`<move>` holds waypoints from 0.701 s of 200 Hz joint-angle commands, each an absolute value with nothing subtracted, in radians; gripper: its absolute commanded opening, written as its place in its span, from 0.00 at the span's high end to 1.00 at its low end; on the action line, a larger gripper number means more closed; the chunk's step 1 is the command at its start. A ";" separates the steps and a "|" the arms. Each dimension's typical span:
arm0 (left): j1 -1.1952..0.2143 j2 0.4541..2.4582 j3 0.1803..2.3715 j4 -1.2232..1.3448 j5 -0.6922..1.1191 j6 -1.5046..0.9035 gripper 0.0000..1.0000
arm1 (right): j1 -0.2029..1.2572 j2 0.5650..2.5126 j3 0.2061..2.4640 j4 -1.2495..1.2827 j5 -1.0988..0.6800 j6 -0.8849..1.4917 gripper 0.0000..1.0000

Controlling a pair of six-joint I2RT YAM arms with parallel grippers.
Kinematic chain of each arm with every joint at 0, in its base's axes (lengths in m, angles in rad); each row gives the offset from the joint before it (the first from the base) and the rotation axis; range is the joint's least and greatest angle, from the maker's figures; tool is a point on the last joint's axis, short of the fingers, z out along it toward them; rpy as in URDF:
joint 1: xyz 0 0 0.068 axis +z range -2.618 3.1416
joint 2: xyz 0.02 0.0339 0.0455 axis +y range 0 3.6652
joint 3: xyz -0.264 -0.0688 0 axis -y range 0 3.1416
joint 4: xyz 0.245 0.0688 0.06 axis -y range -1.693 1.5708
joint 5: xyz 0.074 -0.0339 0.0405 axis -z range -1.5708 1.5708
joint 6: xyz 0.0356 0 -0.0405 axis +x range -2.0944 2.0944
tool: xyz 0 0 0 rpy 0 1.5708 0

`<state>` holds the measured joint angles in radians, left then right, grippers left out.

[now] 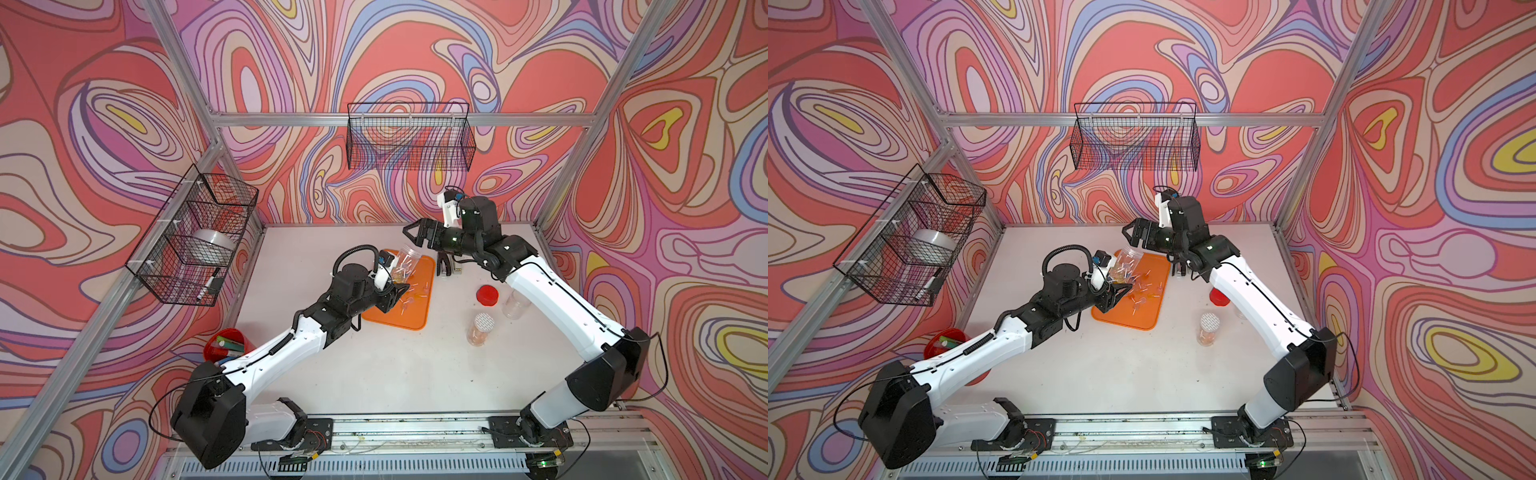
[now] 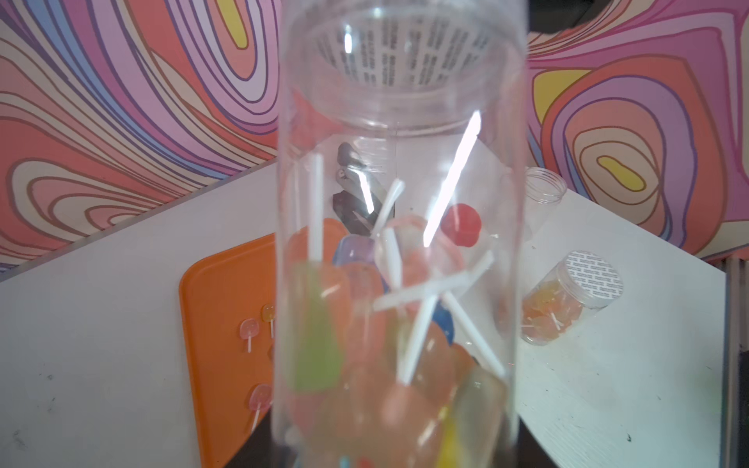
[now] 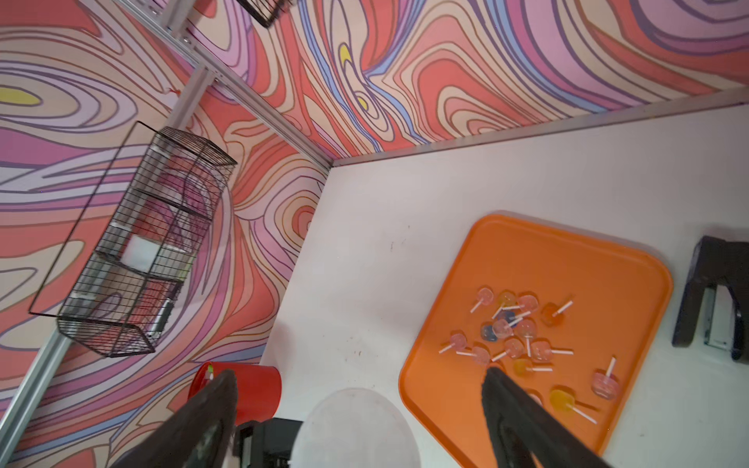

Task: Pour the candies out of the jar
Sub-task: Unscrew the lid from the jar.

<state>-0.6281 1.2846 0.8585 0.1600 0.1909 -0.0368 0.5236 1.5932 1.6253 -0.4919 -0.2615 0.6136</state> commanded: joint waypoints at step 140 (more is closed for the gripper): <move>-0.640 1.287 0.897 0.187 0.137 0.000 1.00 | 0.577 1.621 1.548 -0.393 -0.311 0.731 0.34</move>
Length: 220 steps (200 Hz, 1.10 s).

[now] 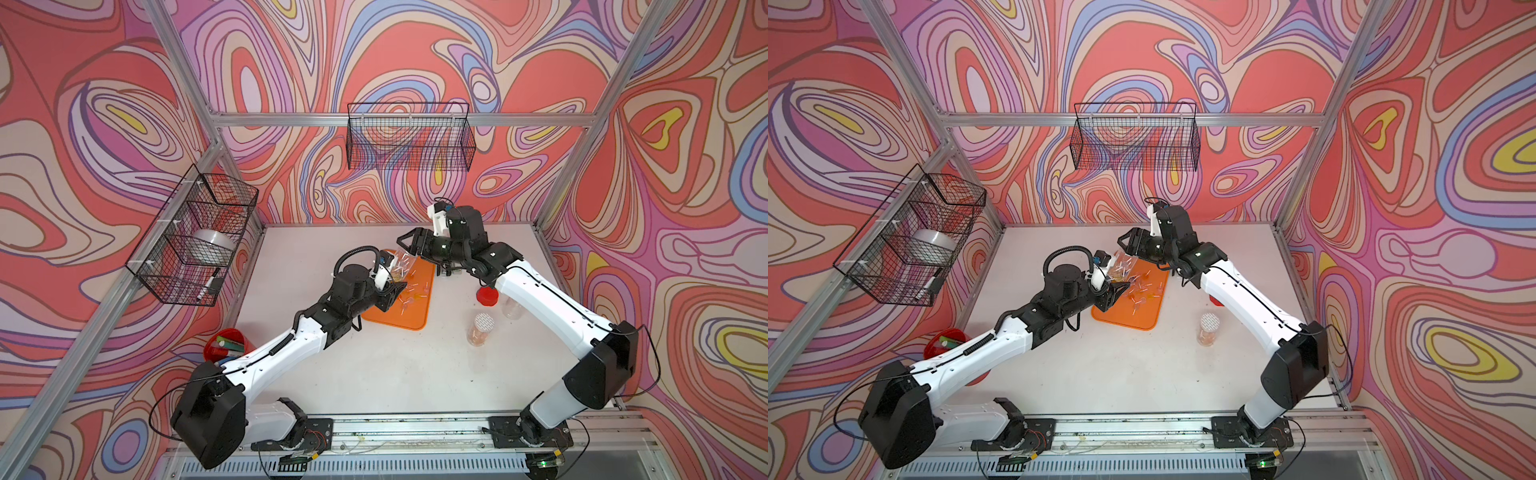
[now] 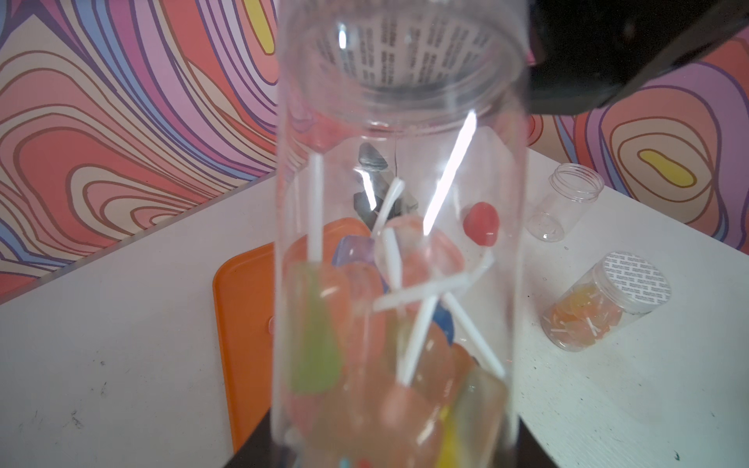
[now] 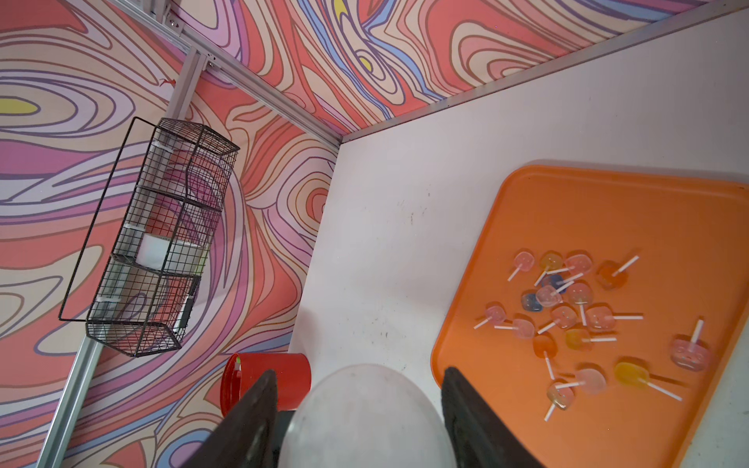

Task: Pour the candies out of the jar
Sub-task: Unscrew the lid from the jar.

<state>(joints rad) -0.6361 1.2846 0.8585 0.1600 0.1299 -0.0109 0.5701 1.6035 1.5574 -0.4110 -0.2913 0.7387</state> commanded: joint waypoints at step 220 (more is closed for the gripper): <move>-0.571 1.235 0.864 0.403 0.703 -0.160 1.00 | 0.541 1.468 1.445 -0.217 -0.914 0.402 0.60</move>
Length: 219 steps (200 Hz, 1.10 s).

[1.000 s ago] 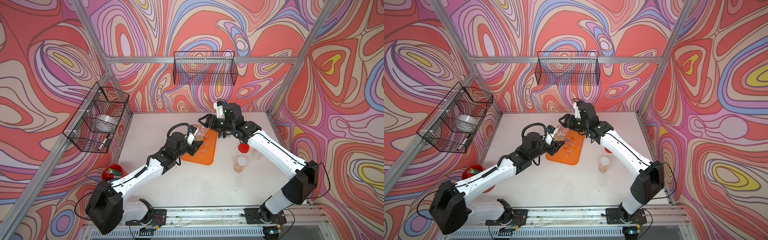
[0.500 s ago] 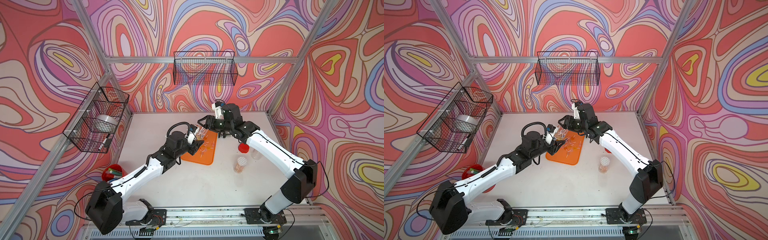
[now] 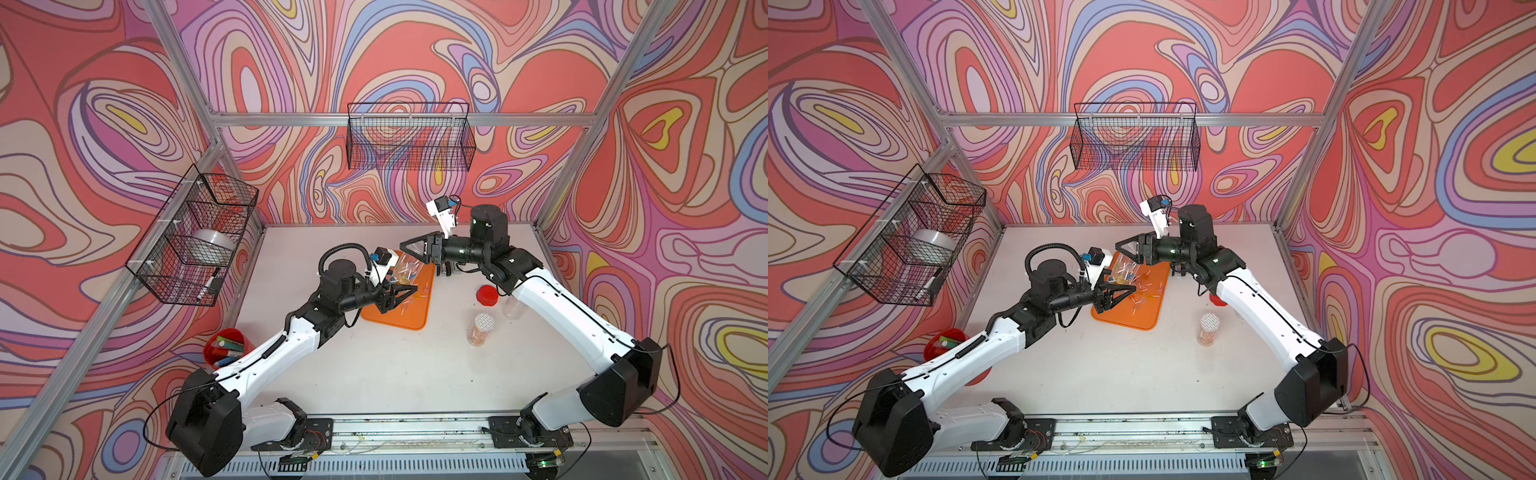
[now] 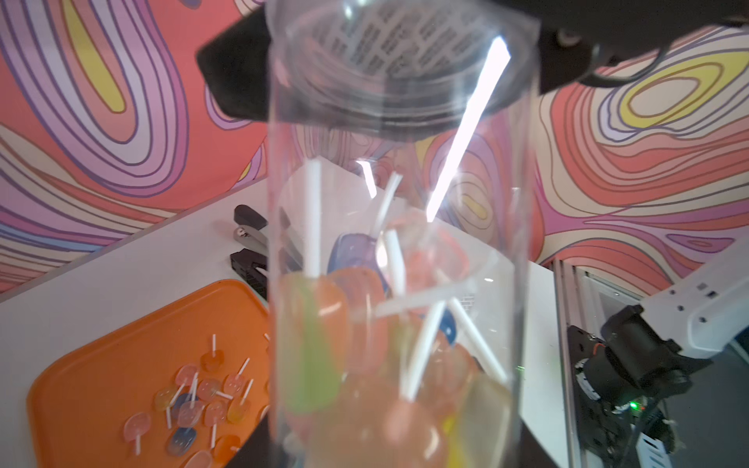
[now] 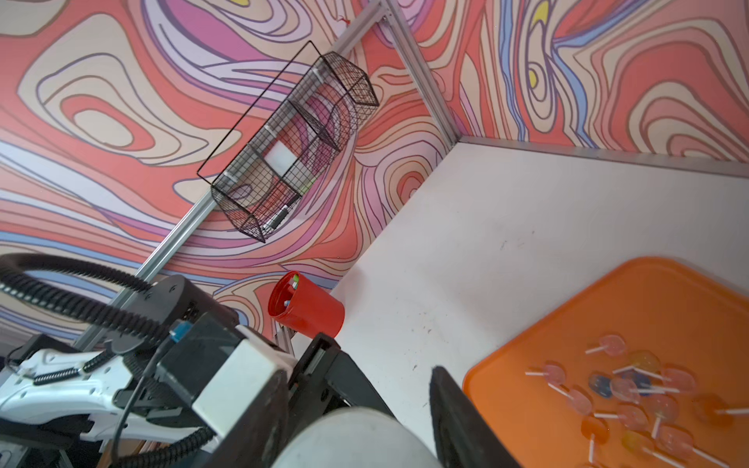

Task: Pour the candies out of the jar
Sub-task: Unscrew the lid from the jar.

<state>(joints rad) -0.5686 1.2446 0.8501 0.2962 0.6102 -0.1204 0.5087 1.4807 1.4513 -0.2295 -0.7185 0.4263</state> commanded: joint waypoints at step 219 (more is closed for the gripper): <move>-0.619 1.225 0.897 0.218 0.223 0.000 1.00 | 0.533 1.494 1.582 -0.417 -0.274 0.685 0.05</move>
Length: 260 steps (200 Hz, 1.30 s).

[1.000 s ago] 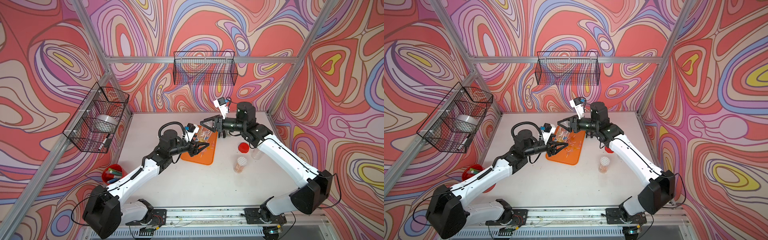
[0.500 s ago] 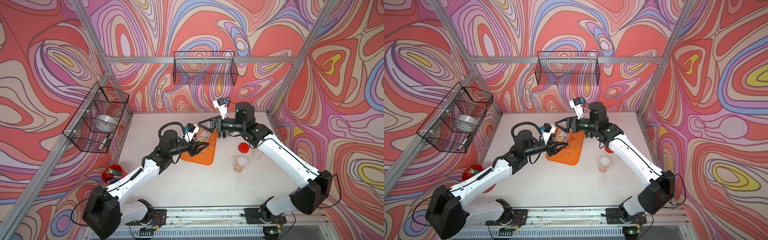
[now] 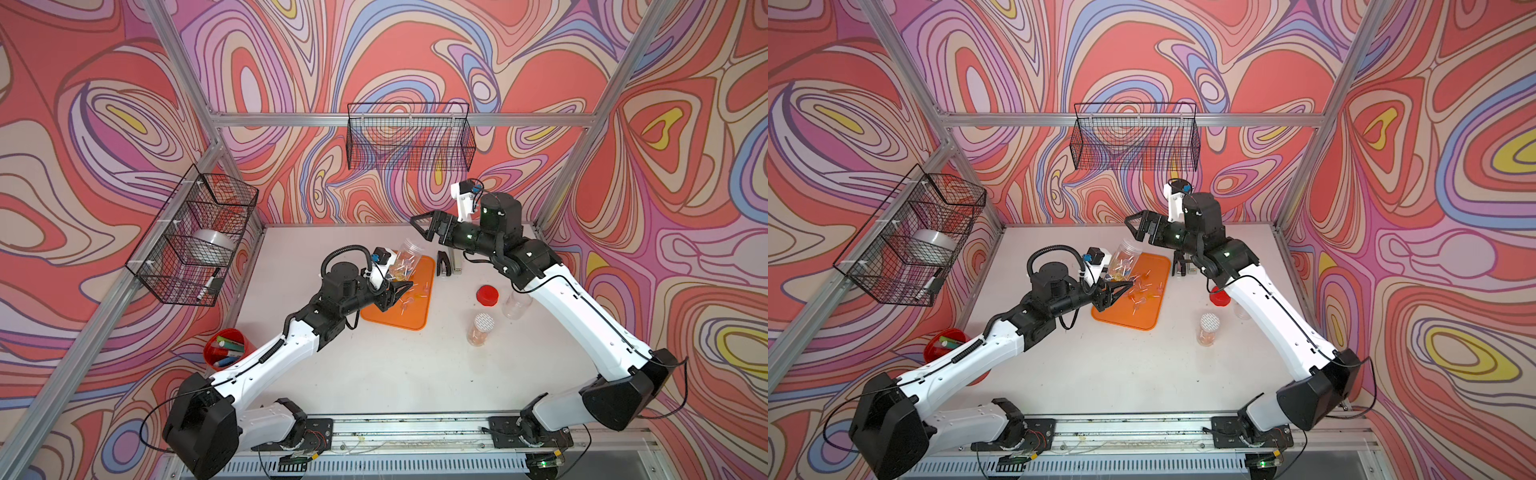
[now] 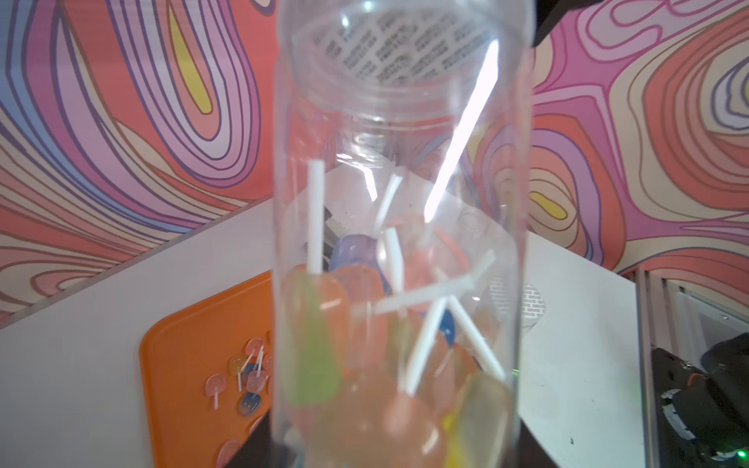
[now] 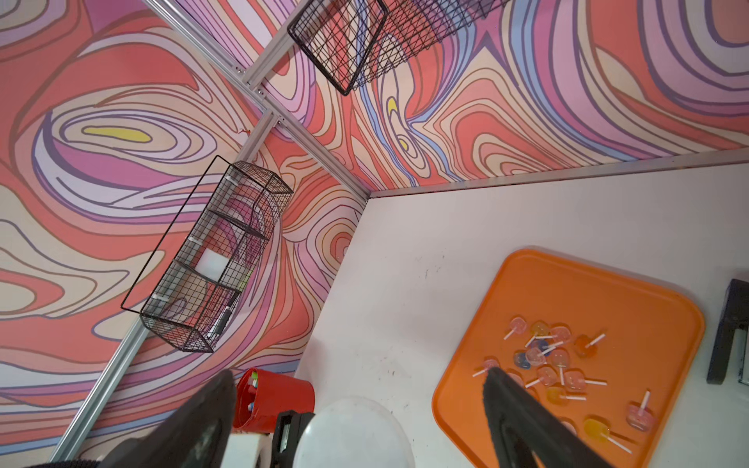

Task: Pour the candies out of the jar
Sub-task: Unscrew the lid from the jar.

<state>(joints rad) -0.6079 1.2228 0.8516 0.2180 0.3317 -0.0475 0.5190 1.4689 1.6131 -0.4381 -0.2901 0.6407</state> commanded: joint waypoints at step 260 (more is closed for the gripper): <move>-0.636 1.249 0.899 0.222 0.195 0.023 1.00 | 0.586 1.540 1.545 -0.403 -0.279 0.691 0.49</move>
<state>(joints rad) -0.6296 1.2526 0.8696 0.1967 0.1925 0.0151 0.5823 1.5433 1.5593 -0.4114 -0.2806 0.7078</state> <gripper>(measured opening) 0.506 0.562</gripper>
